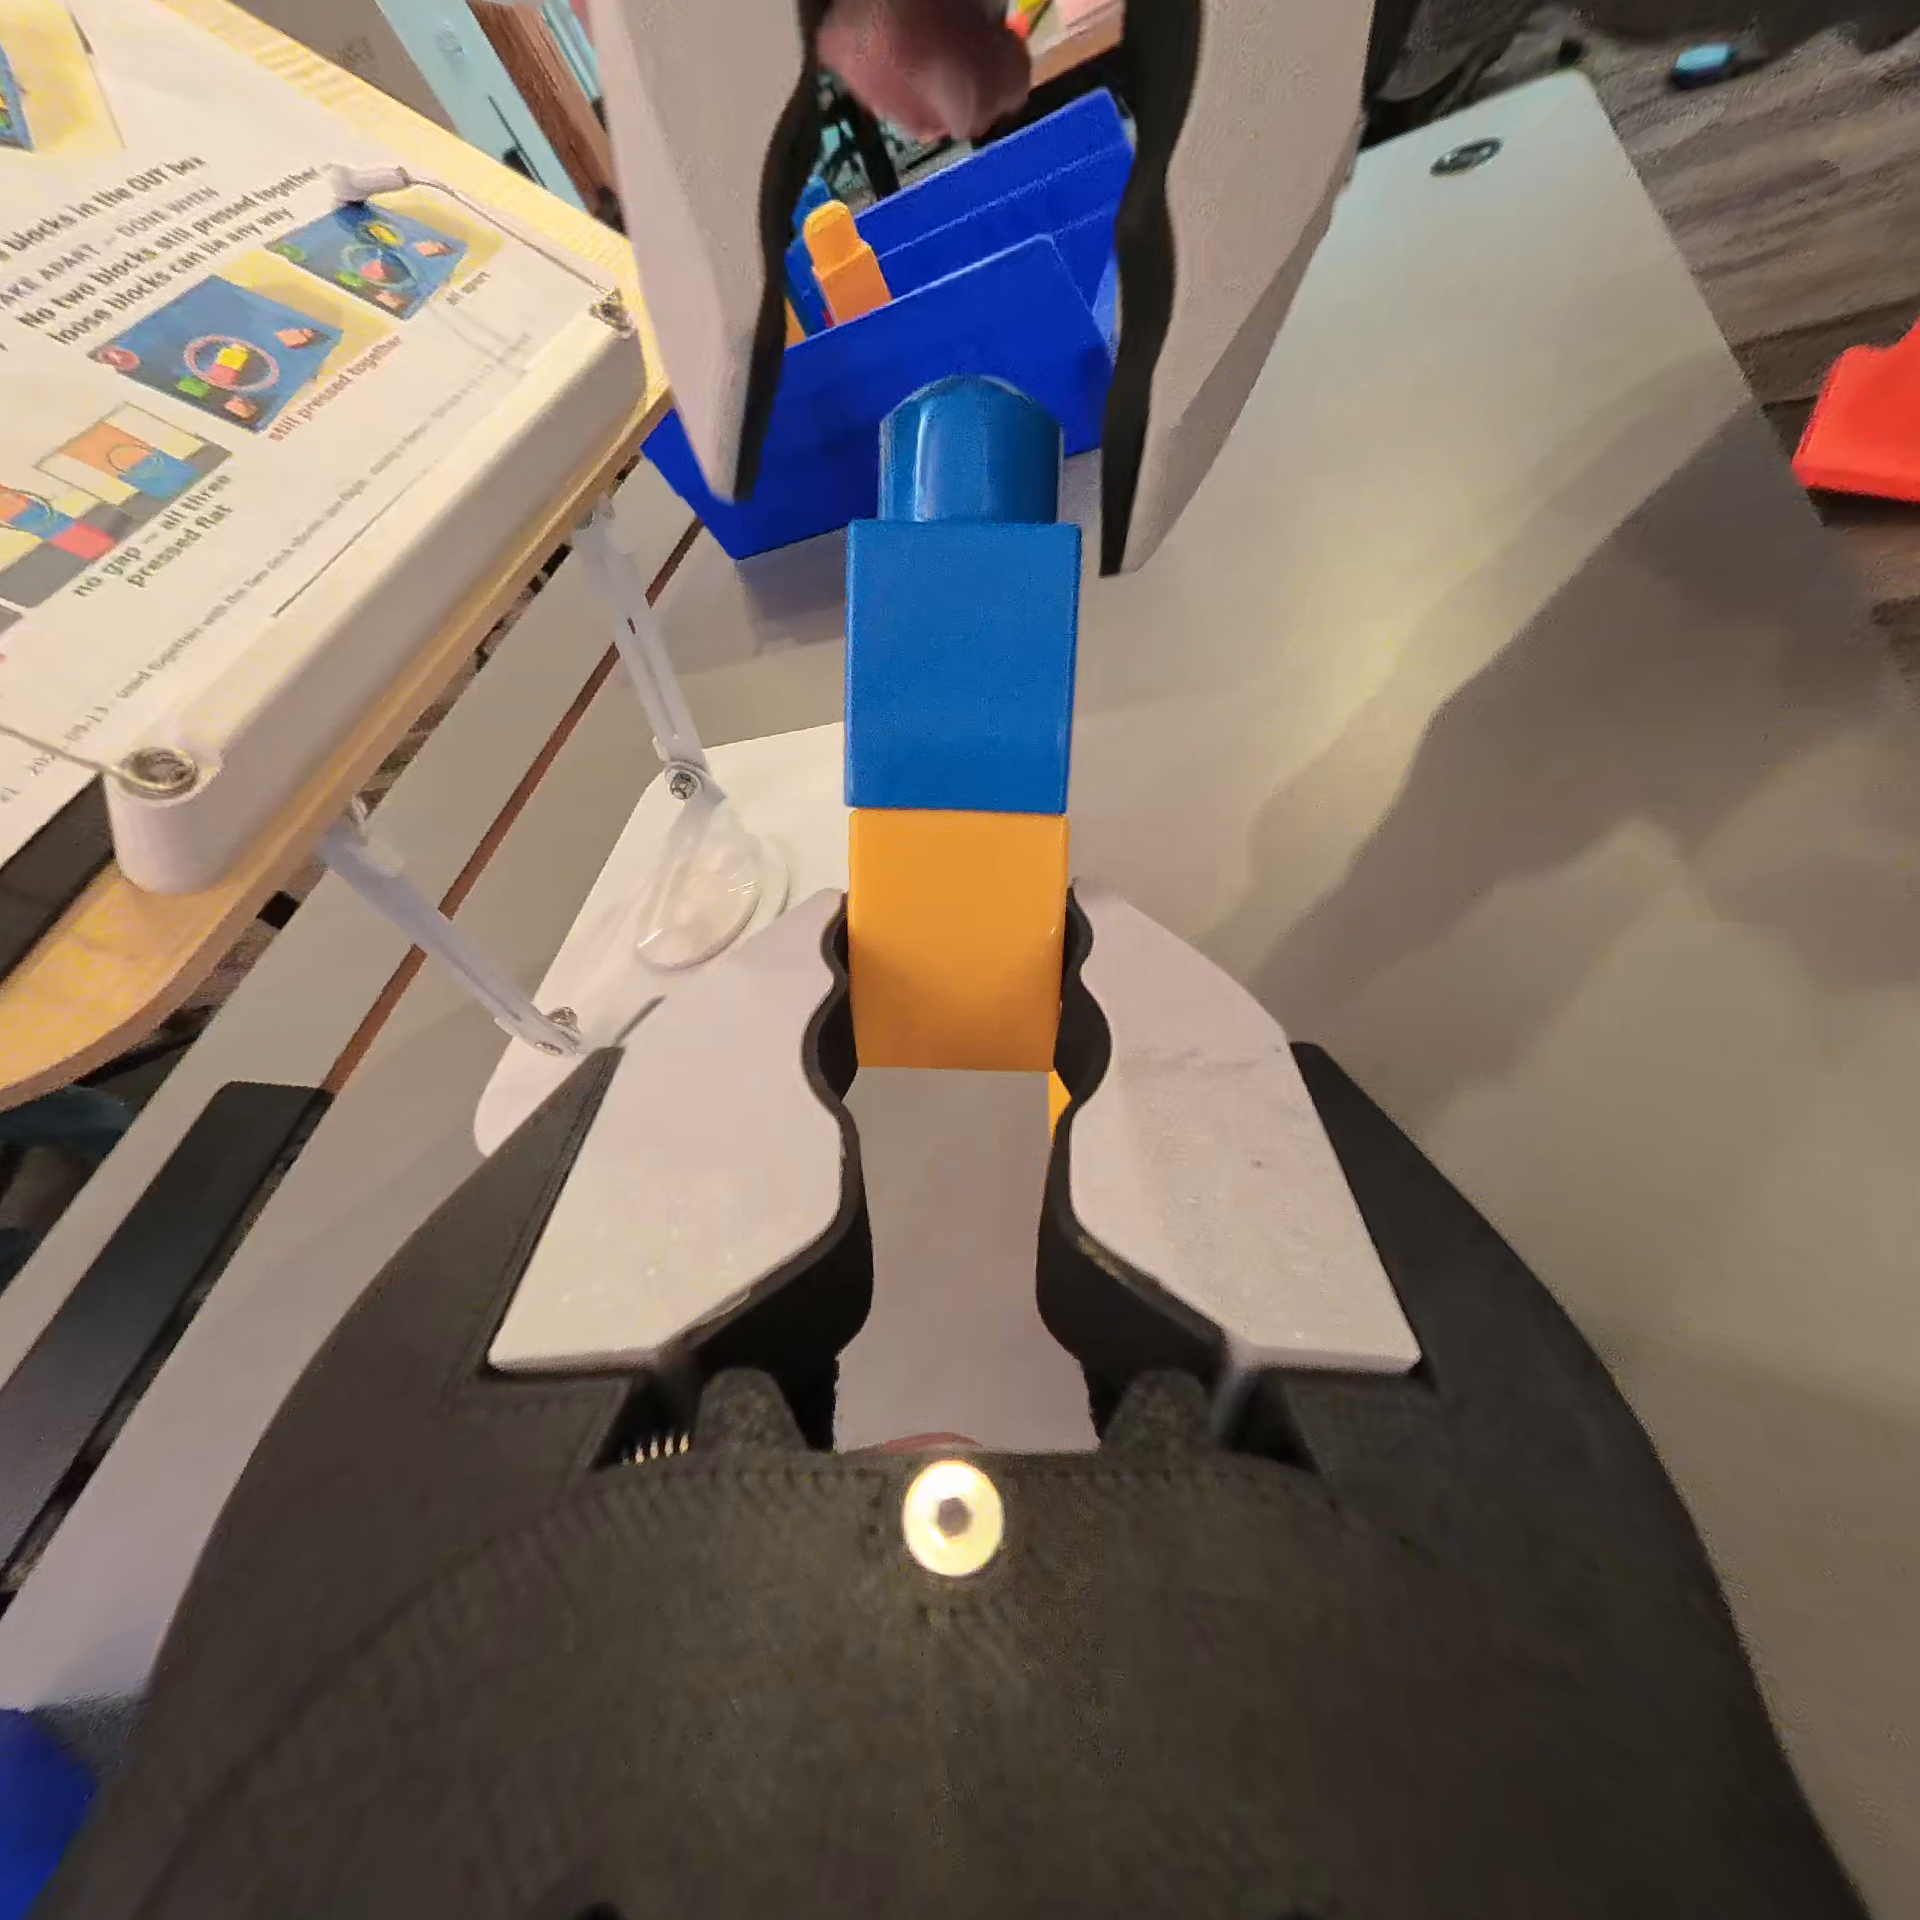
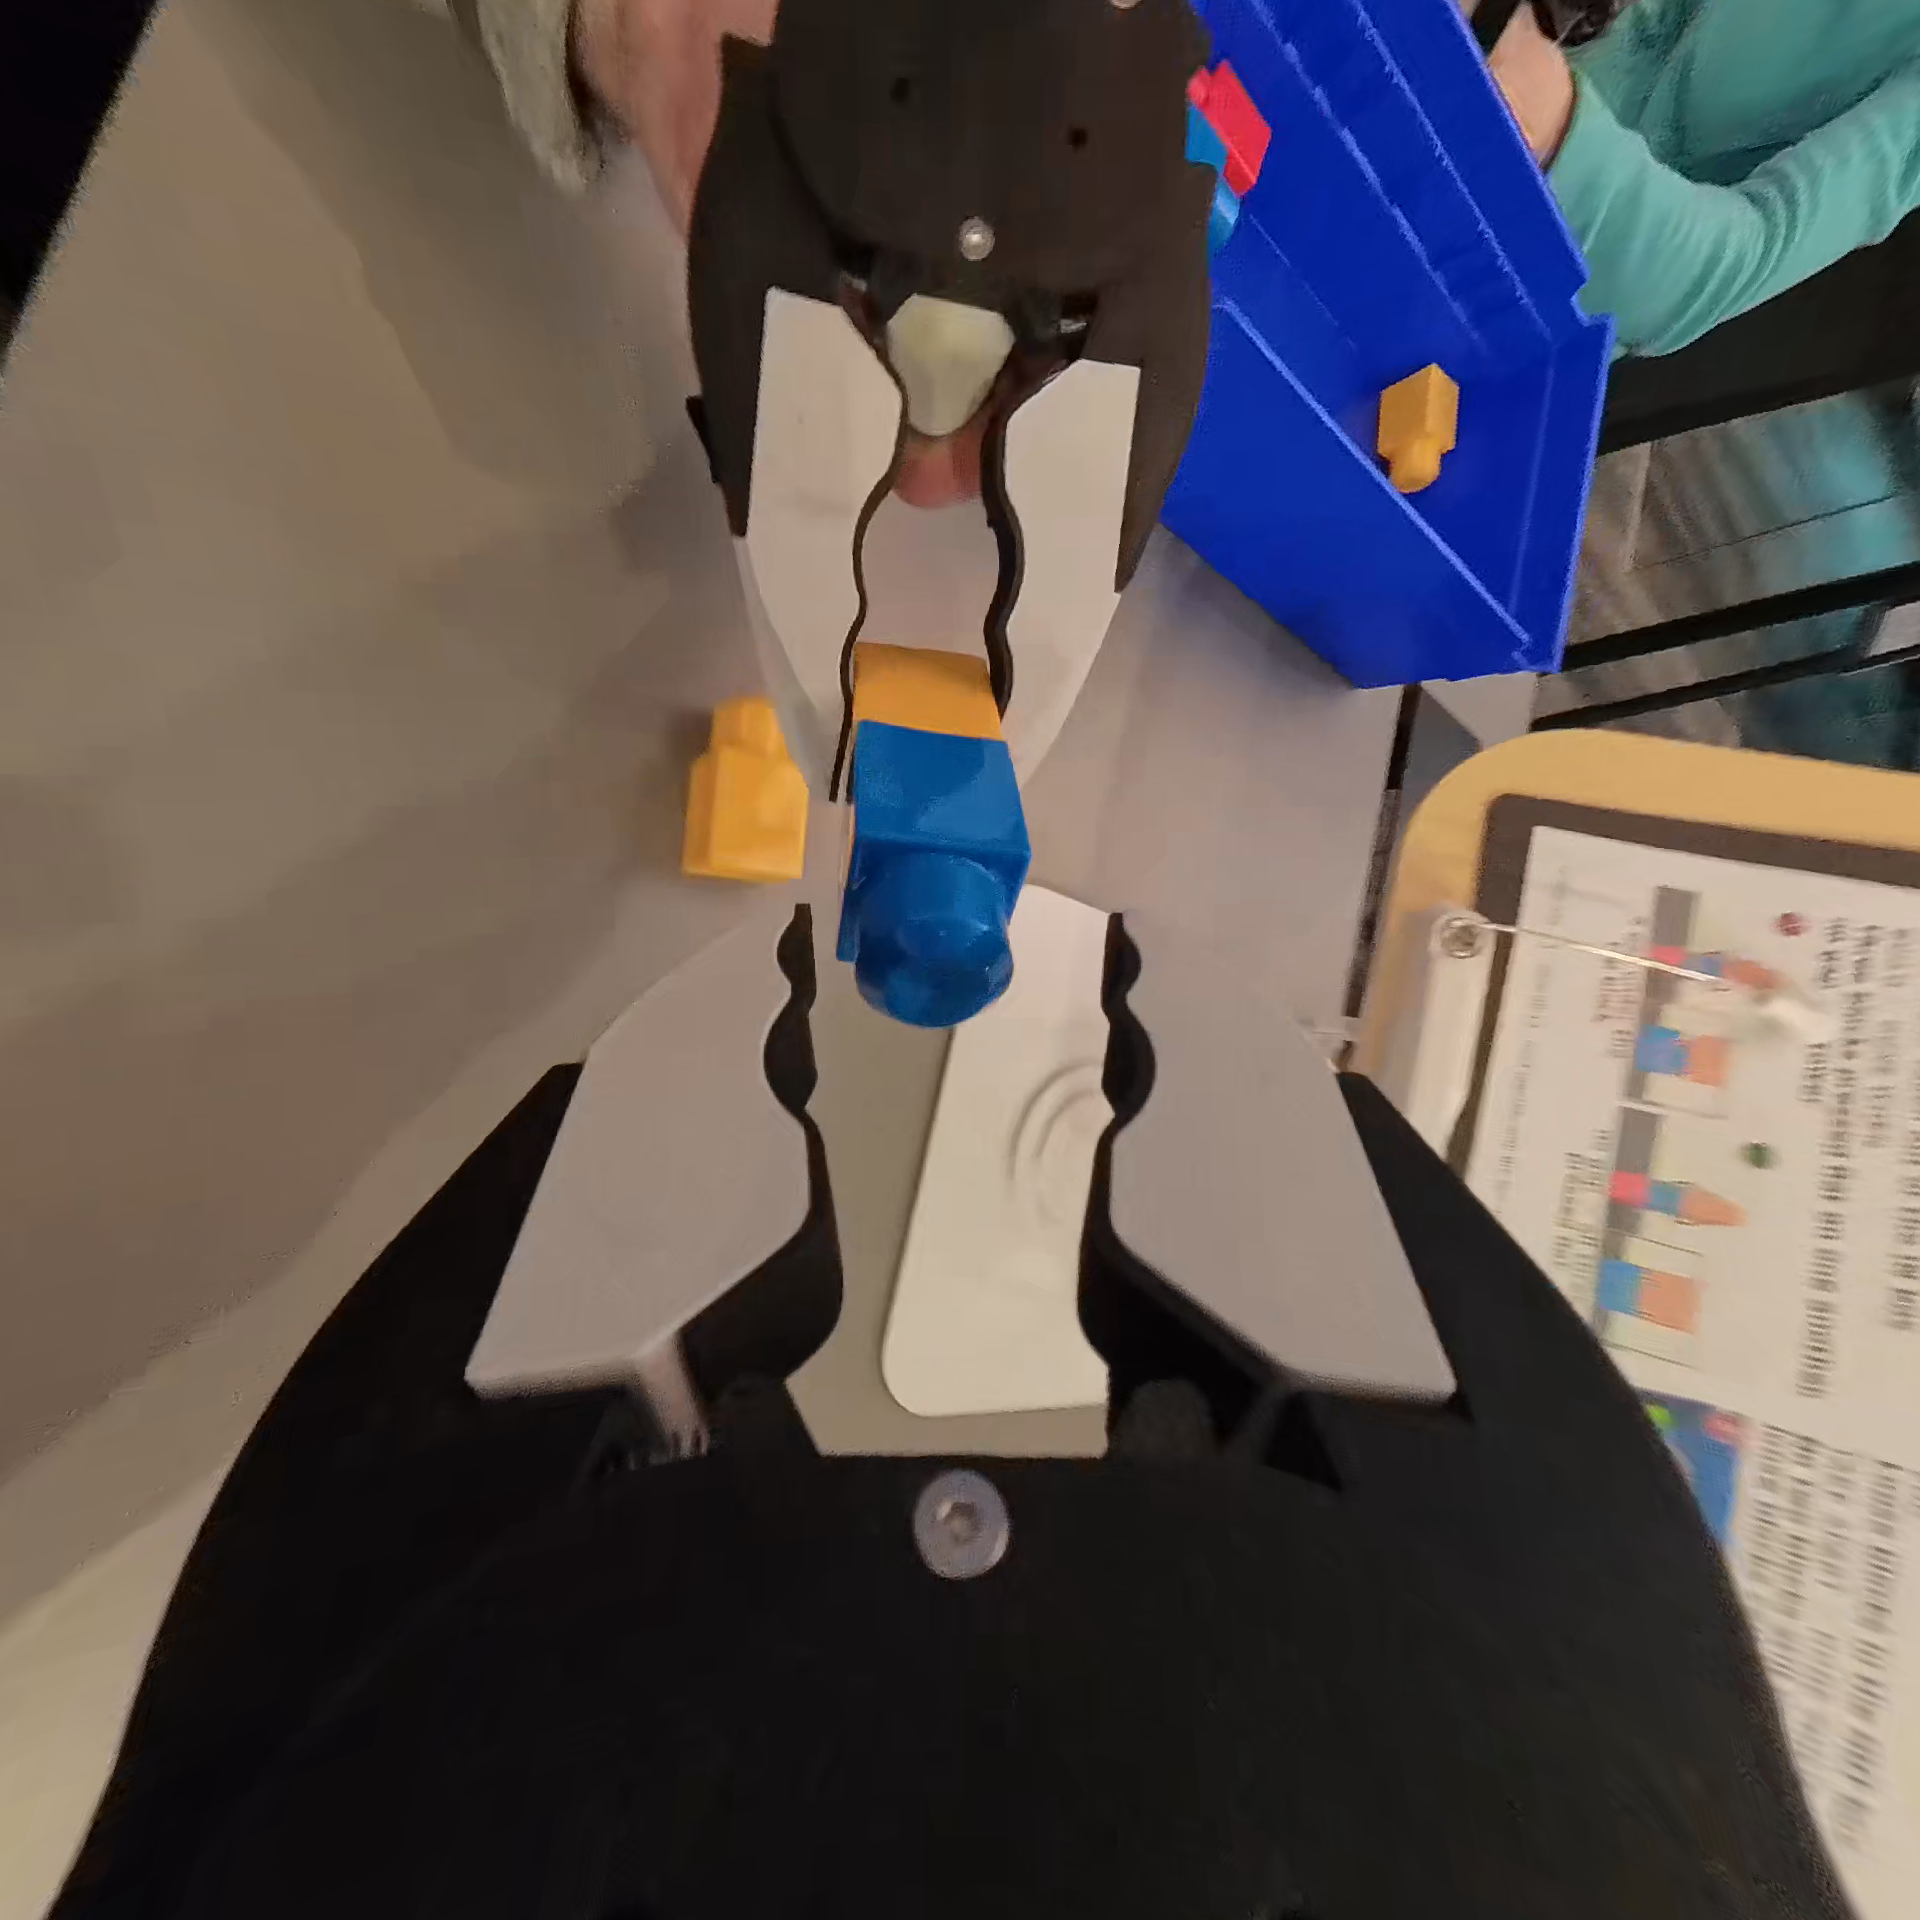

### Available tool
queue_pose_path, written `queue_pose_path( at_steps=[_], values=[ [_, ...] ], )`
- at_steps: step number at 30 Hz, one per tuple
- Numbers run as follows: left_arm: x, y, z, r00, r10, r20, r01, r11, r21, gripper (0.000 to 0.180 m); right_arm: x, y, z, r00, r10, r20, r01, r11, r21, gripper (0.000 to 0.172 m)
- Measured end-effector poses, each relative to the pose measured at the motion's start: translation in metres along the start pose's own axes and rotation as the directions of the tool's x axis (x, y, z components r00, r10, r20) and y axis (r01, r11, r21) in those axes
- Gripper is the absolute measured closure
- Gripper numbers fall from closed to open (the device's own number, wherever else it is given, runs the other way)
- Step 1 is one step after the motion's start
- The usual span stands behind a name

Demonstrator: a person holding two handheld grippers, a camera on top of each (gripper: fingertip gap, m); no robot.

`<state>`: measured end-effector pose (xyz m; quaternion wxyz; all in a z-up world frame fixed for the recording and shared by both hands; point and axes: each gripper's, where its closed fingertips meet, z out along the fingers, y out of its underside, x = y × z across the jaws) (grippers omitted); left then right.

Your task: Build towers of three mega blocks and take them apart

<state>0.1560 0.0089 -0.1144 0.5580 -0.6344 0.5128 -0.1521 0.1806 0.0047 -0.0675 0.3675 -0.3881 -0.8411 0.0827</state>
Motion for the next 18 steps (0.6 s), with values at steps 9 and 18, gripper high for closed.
queue_pose_path(
  at_steps=[9,18],
  values=[
    [0.002,0.0,0.002,0.999,0.043,0.012,-0.042,0.999,-0.021,0.145,-0.011,-0.009,0.014,0.994,0.076,0.075,-0.087,0.984,0.158,0.137],
    [0.004,-0.004,0.0,0.998,0.061,0.021,-0.061,0.998,-0.025,0.146,-0.013,-0.011,0.012,0.996,0.014,0.085,-0.028,0.985,0.167,0.136]
  ],
)
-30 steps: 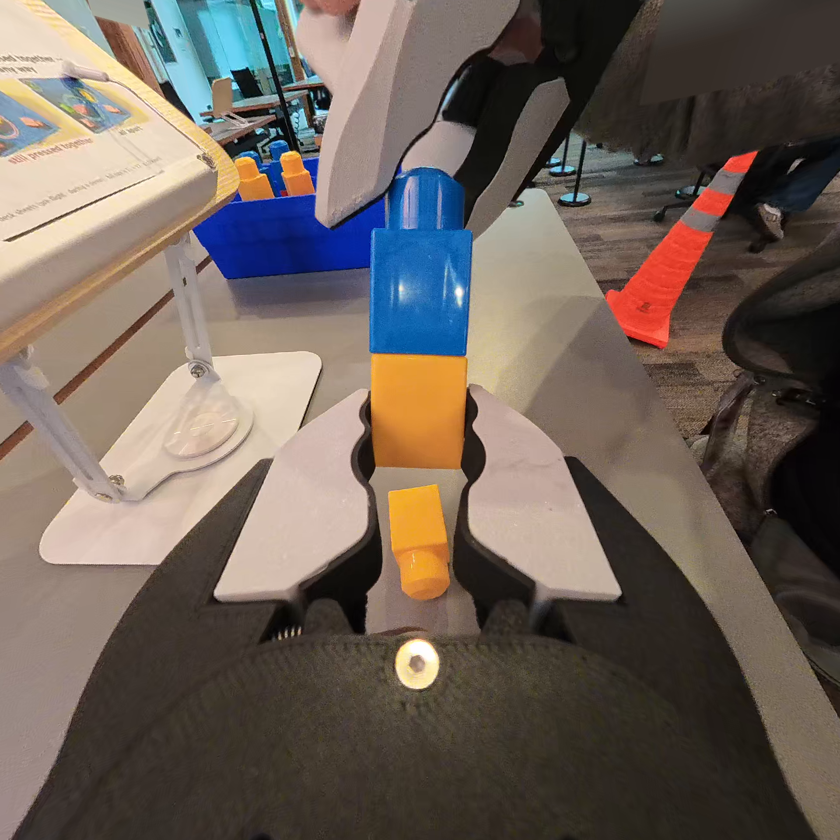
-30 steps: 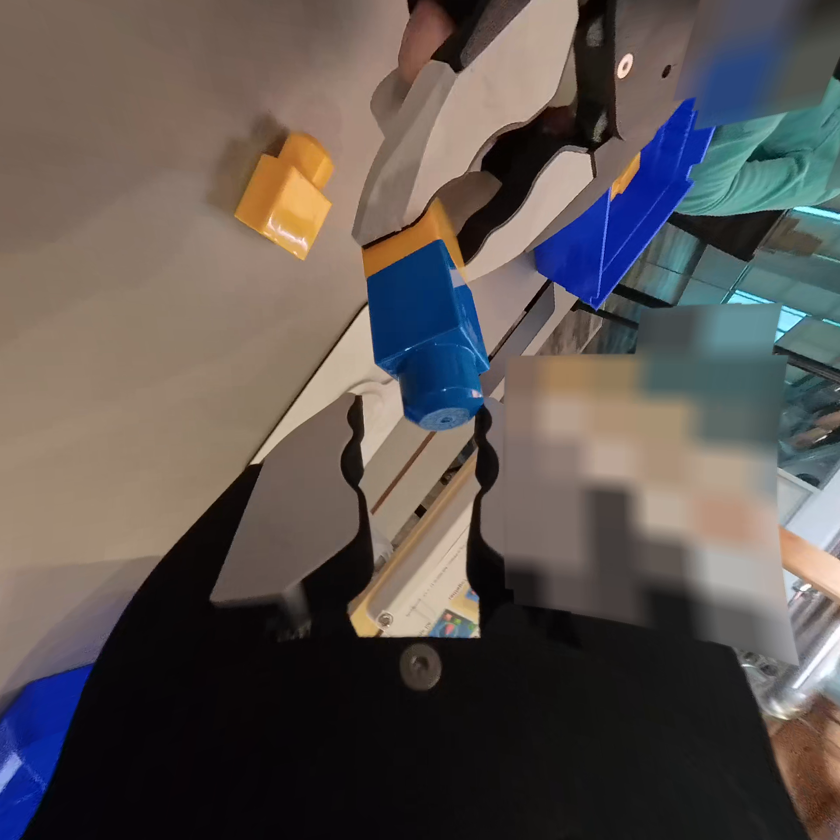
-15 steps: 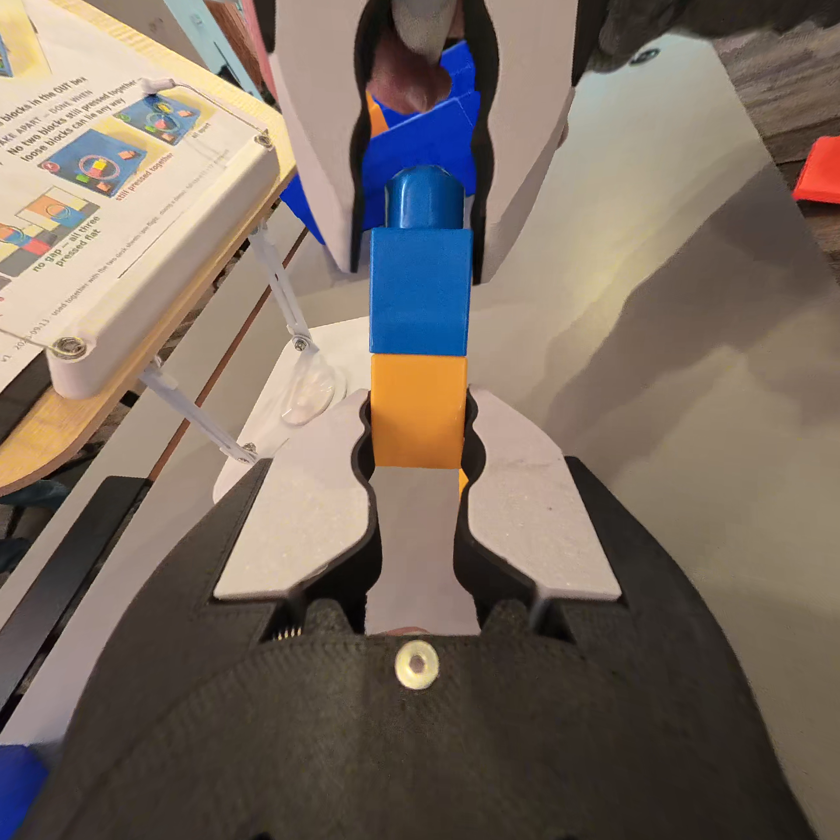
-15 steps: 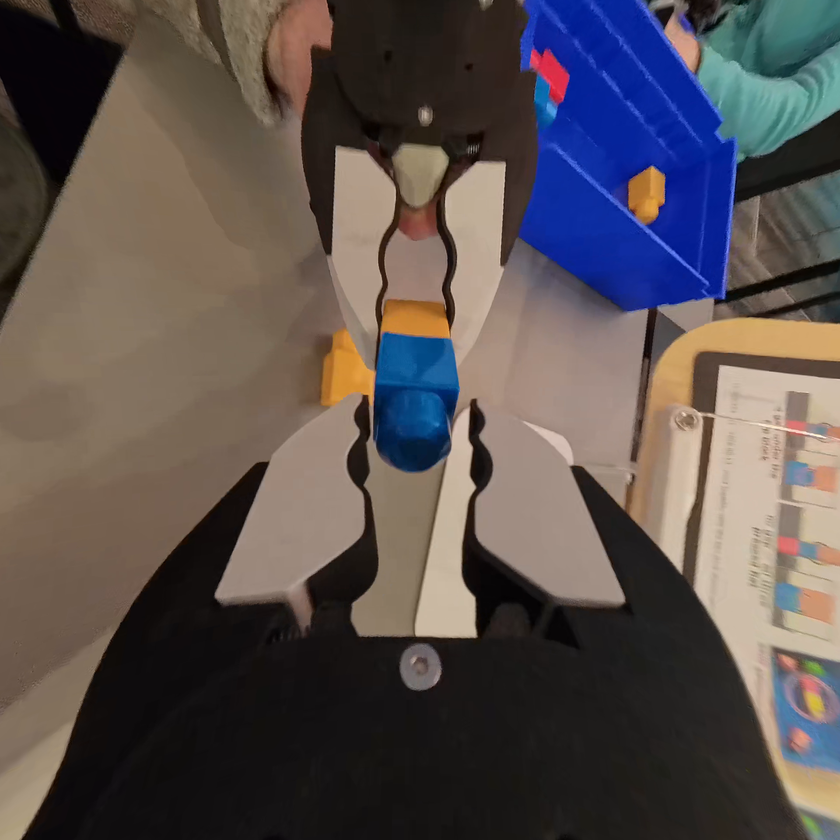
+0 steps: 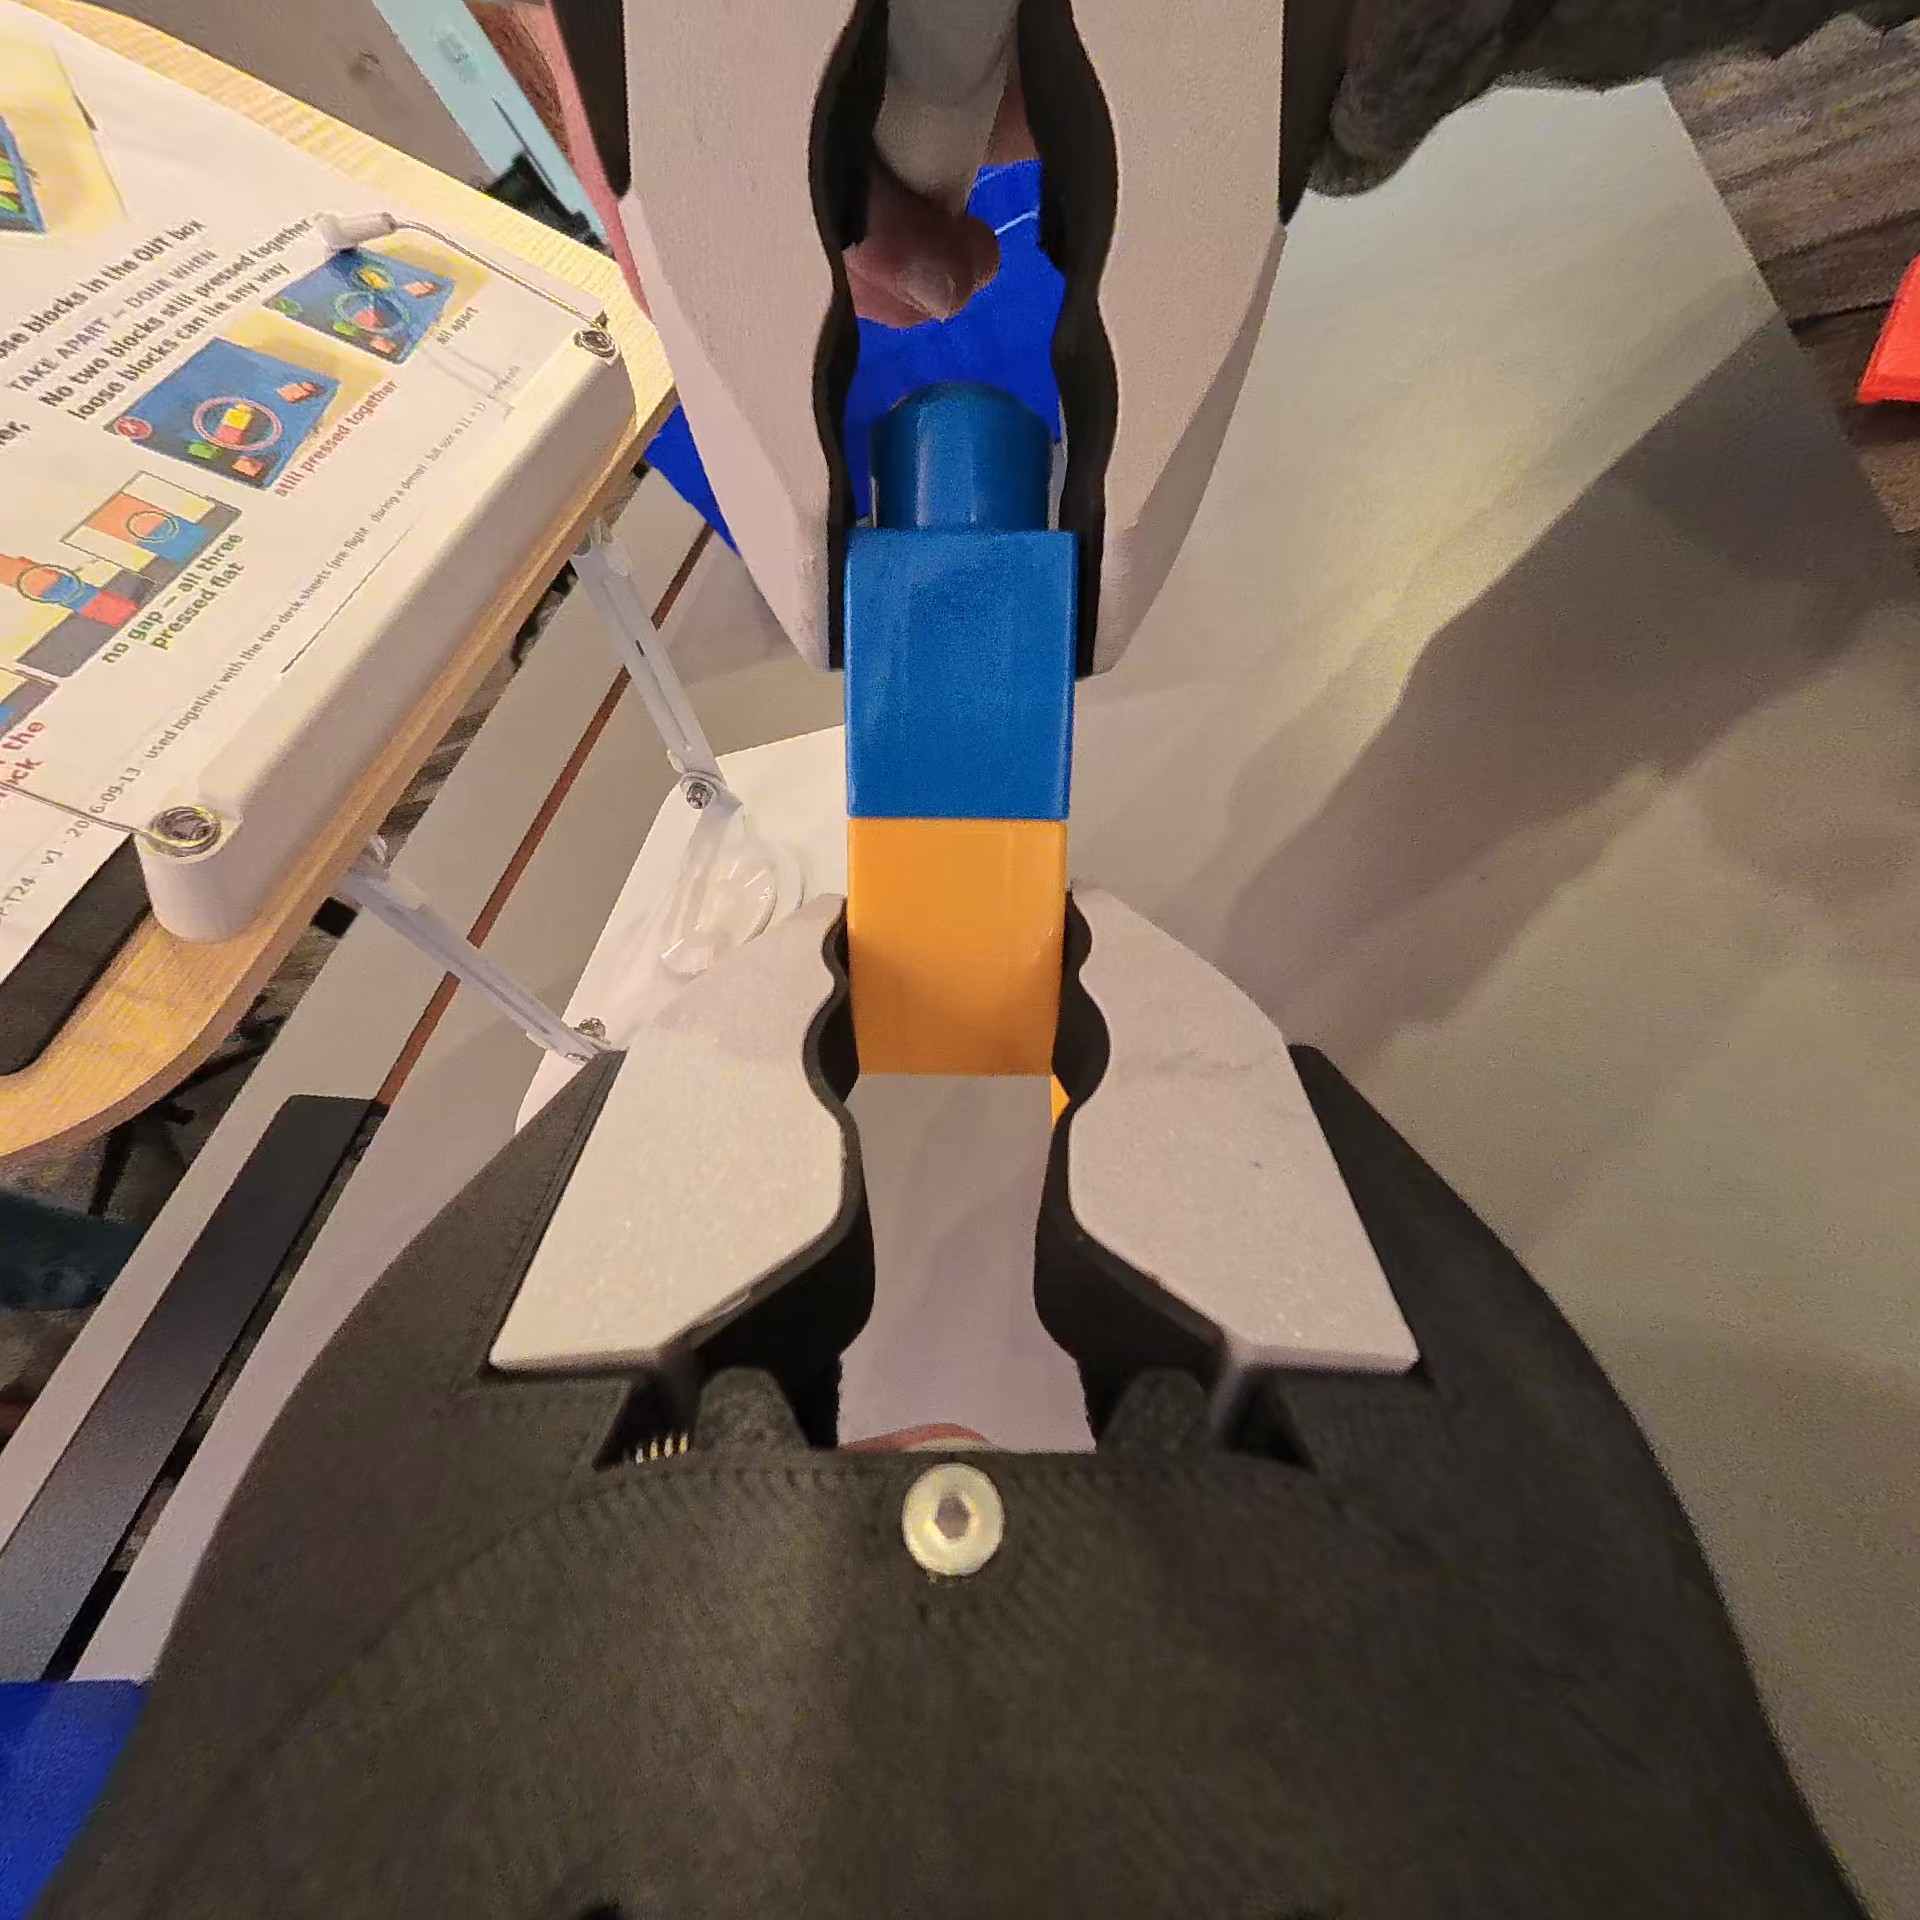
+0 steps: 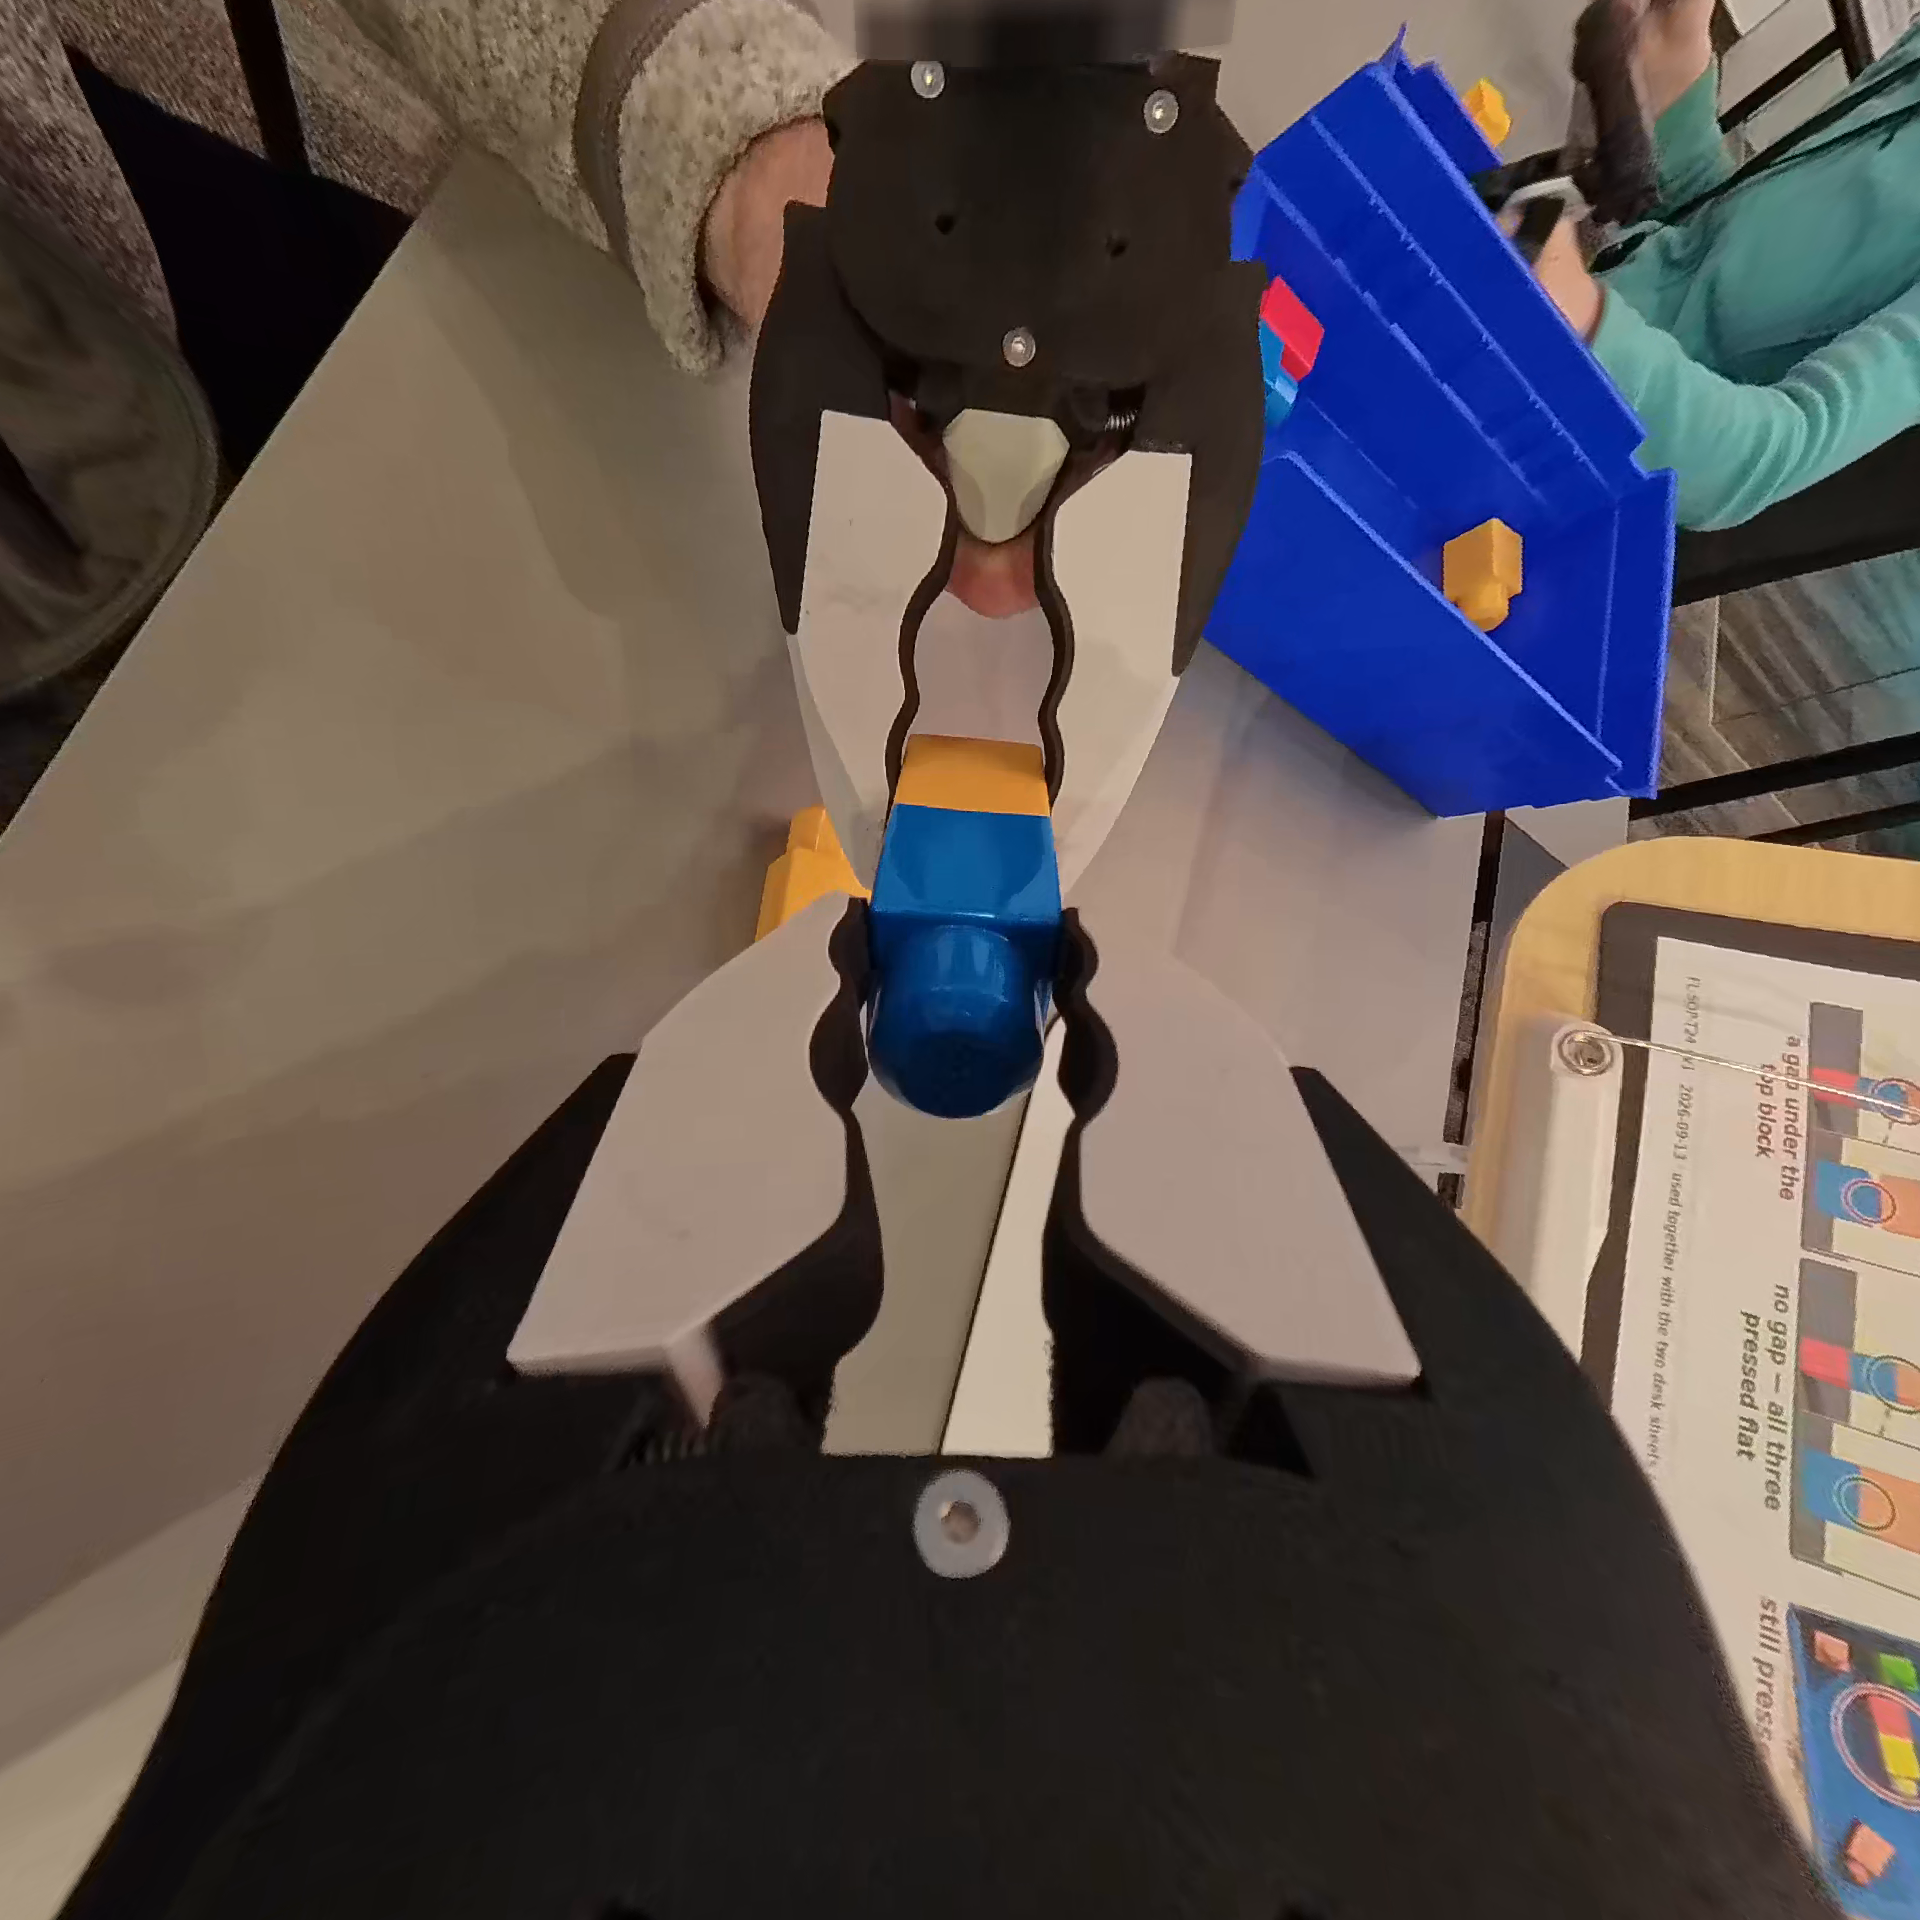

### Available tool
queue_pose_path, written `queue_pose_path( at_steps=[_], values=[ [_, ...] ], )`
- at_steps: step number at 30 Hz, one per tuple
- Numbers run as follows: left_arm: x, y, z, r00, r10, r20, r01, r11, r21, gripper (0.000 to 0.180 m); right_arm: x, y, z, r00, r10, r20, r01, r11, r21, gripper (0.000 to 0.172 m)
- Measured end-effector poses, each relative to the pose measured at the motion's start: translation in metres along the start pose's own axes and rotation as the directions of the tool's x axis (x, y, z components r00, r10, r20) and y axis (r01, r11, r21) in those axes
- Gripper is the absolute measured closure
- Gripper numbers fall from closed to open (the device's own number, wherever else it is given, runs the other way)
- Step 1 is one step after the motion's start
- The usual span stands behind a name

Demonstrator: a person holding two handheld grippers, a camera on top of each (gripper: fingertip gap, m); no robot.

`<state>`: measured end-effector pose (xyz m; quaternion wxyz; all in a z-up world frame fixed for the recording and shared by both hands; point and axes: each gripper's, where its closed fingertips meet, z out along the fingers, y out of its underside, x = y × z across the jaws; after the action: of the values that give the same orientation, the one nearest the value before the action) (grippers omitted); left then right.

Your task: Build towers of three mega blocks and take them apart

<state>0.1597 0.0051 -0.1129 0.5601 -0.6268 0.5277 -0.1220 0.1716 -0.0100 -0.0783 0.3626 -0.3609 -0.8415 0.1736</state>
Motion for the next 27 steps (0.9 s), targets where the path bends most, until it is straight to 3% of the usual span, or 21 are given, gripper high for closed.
queue_pose_path(
  at_steps=[13,15,17,20,27],
  values=[
    [-0.003,0.006,0.003,1.0,0.002,0.021,-0.001,0.999,-0.034,0.146,0.002,0.003,0.004,1.0,0.0,0.0,0.0,1.0,-0.007,0.137],
    [-0.006,0.003,0.001,1.0,-0.017,0.017,0.017,1.0,0.01,0.146,0.006,0.0,0.003,1.0,0.029,-0.009,-0.029,0.999,0.024,0.137],
    [-0.013,0.006,-0.003,0.999,-0.026,0.035,0.026,1.0,0.005,0.146,0.013,-0.004,-0.003,0.997,0.062,-0.048,-0.06,0.997,0.05,0.119],
    [-0.022,0.017,-0.006,0.996,-0.075,0.043,0.075,0.997,-0.008,0.146,0.022,0.002,-0.012,0.989,0.12,-0.086,-0.115,0.992,0.059,0.115],
    [-0.047,0.03,-0.017,0.982,-0.144,0.119,0.146,0.989,-0.006,0.146,-0.008,0.034,0.006,0.977,0.206,0.05,-0.203,0.977,-0.06,0.126]
  ],
)
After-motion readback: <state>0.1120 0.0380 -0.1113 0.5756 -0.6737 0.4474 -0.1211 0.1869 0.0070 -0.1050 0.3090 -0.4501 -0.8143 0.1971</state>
